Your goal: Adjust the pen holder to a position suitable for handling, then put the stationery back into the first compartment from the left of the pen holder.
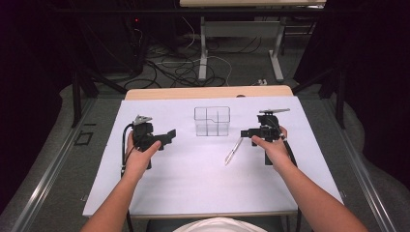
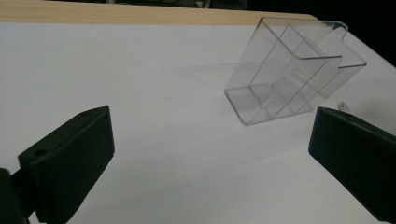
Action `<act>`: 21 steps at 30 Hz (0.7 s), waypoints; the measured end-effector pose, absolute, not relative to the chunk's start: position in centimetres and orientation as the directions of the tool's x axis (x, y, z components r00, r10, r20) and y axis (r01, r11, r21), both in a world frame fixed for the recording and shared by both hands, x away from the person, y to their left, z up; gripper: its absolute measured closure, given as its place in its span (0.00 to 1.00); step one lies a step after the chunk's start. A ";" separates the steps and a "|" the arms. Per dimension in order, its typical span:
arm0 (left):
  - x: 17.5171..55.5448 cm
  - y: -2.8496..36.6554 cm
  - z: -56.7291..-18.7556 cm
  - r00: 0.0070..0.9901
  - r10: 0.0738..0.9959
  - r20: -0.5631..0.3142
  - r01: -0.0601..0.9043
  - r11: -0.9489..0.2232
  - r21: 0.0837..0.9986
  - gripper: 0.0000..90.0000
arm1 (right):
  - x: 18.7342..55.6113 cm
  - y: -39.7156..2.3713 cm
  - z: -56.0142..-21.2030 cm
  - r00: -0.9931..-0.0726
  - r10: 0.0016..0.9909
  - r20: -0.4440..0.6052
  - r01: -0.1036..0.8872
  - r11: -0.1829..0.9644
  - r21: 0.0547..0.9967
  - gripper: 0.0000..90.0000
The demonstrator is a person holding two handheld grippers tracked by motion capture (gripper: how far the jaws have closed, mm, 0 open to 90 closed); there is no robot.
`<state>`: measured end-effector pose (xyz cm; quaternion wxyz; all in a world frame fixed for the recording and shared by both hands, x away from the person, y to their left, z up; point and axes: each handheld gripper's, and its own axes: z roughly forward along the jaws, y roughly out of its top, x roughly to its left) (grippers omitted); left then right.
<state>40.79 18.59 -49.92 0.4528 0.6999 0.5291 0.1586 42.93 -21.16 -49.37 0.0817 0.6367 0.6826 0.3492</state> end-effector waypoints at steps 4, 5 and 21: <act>40.8 18.6 -50.2 0.391 0.884 -0.255 0.599 -0.034 0.800 0.00 | 43.3 -20.8 -49.6 -0.124 0.917 0.379 0.836 -0.109 0.538 0.41; 40.8 18.7 -50.3 0.394 0.883 -0.254 0.599 -0.037 0.800 0.00 | 43.5 -20.8 -49.6 -0.108 0.916 0.386 0.841 -0.124 0.527 0.43; 40.6 18.5 -50.7 0.419 0.879 -0.229 0.606 -0.083 0.791 0.00 | 45.2 -20.6 -50.8 -0.034 0.890 0.456 0.883 -0.186 0.430 0.52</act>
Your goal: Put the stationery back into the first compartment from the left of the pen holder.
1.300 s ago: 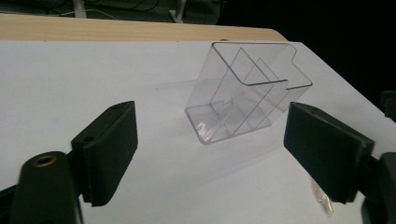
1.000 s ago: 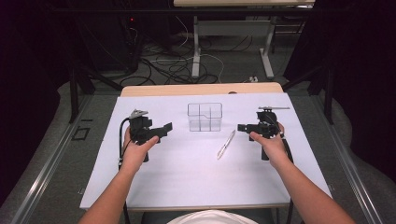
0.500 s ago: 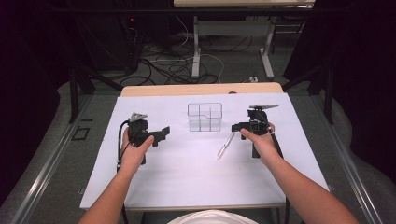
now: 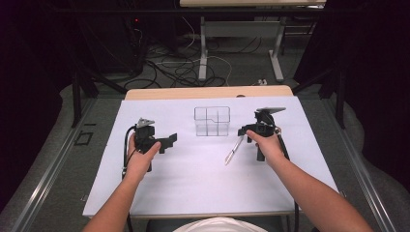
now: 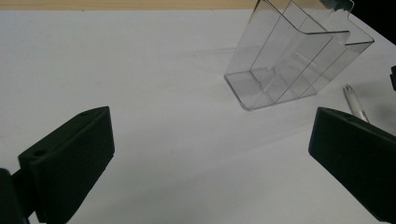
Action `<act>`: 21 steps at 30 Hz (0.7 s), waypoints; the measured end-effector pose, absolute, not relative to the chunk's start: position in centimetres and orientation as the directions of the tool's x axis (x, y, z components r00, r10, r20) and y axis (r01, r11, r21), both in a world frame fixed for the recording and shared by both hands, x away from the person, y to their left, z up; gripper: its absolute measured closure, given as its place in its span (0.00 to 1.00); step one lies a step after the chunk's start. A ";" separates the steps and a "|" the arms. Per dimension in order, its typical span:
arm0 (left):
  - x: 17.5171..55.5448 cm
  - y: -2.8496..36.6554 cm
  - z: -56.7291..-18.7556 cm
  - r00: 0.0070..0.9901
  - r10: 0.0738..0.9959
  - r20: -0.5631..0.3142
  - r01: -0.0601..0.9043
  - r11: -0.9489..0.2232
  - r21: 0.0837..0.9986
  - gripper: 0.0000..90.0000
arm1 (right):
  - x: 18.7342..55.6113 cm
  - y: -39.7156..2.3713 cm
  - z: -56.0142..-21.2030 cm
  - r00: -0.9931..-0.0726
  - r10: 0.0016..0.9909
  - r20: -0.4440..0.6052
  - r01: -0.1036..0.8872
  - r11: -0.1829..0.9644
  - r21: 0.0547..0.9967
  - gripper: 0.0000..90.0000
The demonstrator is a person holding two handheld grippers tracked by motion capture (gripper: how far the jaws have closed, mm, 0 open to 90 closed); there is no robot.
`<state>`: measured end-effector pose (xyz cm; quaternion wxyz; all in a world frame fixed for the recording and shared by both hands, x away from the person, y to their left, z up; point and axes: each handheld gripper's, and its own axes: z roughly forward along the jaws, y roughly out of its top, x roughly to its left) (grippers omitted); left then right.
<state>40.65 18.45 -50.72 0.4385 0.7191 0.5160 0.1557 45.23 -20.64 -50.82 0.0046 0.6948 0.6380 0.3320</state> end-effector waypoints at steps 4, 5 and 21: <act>40.7 18.4 -51.0 0.406 0.880 -0.246 0.610 -0.060 0.790 0.00 | 45.6 -20.7 -51.1 0.019 0.889 0.458 0.895 -0.219 0.388 0.58; 40.7 18.5 -51.0 0.406 0.881 -0.245 0.611 -0.062 0.790 0.00 | 45.7 -20.8 -51.2 0.031 0.886 0.463 0.898 -0.228 0.377 0.60; 40.8 18.3 -51.3 0.416 0.879 -0.234 0.616 -0.083 0.784 0.00 | 46.5 -20.9 -52.8 0.173 0.822 0.543 0.910 -0.344 0.231 0.75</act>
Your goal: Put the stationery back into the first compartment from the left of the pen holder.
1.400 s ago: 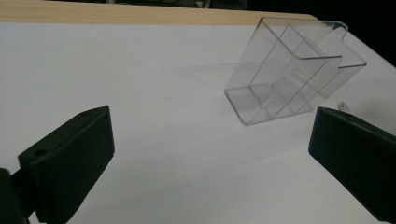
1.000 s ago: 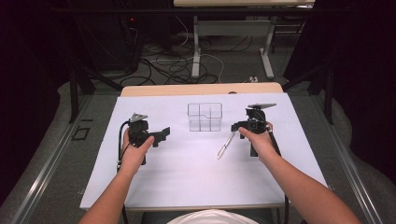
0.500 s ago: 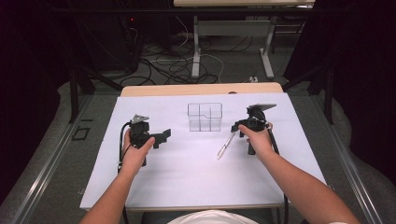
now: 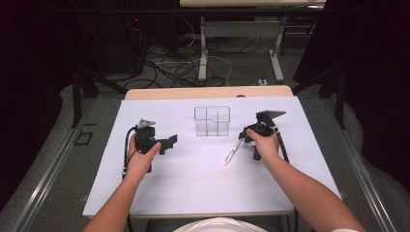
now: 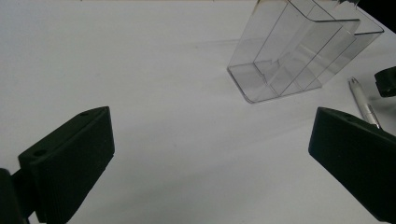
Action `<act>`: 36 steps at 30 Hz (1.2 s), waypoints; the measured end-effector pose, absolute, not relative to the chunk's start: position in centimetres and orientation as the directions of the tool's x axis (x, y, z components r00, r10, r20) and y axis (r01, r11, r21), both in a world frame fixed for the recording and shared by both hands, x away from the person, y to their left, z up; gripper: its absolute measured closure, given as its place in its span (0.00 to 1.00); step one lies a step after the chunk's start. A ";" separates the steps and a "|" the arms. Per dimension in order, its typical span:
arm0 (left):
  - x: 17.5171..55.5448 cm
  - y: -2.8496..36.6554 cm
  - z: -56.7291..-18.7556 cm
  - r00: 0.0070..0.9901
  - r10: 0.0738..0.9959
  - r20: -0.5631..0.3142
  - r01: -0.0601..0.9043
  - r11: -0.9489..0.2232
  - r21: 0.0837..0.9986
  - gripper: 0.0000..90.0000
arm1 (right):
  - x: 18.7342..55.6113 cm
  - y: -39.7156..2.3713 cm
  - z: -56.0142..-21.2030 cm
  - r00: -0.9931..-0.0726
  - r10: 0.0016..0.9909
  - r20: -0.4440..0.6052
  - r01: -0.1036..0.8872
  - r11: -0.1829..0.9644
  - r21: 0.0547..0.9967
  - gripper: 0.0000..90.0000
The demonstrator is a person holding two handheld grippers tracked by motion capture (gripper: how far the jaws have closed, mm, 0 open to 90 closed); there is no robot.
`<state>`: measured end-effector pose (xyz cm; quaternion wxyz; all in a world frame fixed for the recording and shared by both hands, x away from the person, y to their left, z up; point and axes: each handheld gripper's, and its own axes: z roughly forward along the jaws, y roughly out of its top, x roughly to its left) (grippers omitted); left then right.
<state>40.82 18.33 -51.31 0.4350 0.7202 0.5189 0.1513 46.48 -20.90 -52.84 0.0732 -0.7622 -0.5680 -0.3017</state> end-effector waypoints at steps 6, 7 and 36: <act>40.8 18.3 -51.3 0.417 0.881 -0.223 0.616 -0.093 0.783 0.00 | 46.5 -20.7 -53.8 0.208 0.801 0.561 0.913 -0.365 0.182 0.77; 40.8 18.3 -51.3 0.417 0.881 -0.222 0.615 -0.094 0.783 0.00 | 46.5 -20.6 -53.9 0.210 0.801 0.561 0.912 -0.368 0.184 0.77; 40.9 18.1 -51.6 0.422 0.879 -0.223 0.624 -0.103 0.775 0.00 | 47.0 -20.6 -54.7 0.266 0.787 0.557 0.900 -0.409 0.149 0.83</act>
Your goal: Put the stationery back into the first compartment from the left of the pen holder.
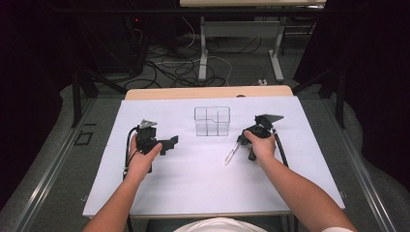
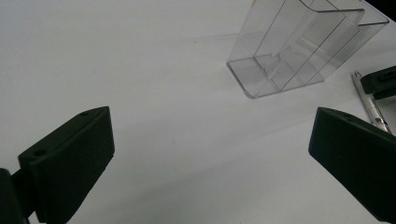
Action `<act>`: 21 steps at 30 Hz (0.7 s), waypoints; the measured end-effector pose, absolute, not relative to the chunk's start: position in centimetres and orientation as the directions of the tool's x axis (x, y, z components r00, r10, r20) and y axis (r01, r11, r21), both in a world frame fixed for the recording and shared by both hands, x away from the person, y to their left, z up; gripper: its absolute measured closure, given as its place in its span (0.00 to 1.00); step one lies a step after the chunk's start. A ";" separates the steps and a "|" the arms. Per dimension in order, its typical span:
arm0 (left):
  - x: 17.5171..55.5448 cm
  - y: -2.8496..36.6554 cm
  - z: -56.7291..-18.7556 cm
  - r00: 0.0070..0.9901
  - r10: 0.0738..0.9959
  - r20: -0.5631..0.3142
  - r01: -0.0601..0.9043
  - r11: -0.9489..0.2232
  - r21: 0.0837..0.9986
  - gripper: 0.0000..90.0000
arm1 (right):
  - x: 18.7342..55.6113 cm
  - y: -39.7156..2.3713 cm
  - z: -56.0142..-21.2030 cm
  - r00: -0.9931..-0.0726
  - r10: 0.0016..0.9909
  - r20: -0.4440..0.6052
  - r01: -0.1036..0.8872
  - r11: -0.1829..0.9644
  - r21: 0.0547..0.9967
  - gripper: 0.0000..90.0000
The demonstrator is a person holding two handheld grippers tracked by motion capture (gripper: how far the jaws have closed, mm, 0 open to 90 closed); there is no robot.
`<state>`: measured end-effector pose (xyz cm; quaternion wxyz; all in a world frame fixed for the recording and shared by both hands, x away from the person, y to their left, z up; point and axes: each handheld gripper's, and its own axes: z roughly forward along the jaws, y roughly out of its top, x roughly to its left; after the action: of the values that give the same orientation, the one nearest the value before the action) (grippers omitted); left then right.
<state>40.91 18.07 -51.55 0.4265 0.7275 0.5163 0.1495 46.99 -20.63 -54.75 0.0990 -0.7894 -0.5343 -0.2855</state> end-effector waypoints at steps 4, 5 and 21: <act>40.9 18.1 -51.6 0.424 0.878 -0.222 0.623 -0.105 0.775 0.00 | 46.9 -20.5 -54.6 0.273 0.785 0.556 0.900 -0.413 0.142 0.83; 40.9 18.1 -51.6 0.424 0.878 -0.222 0.623 -0.105 0.775 0.00 | 47.0 -20.5 -54.6 0.274 0.785 0.555 0.899 -0.414 0.140 0.84; 41.0 18.1 -51.6 0.419 0.878 -0.230 0.627 -0.096 0.773 0.00 | 47.0 -20.4 -54.6 0.287 0.783 0.552 0.895 -0.425 0.137 0.86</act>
<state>40.99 18.13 -51.57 0.4278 0.7257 0.5184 0.1471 47.01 -20.41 -54.63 0.0996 -0.7961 -0.5269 -0.2806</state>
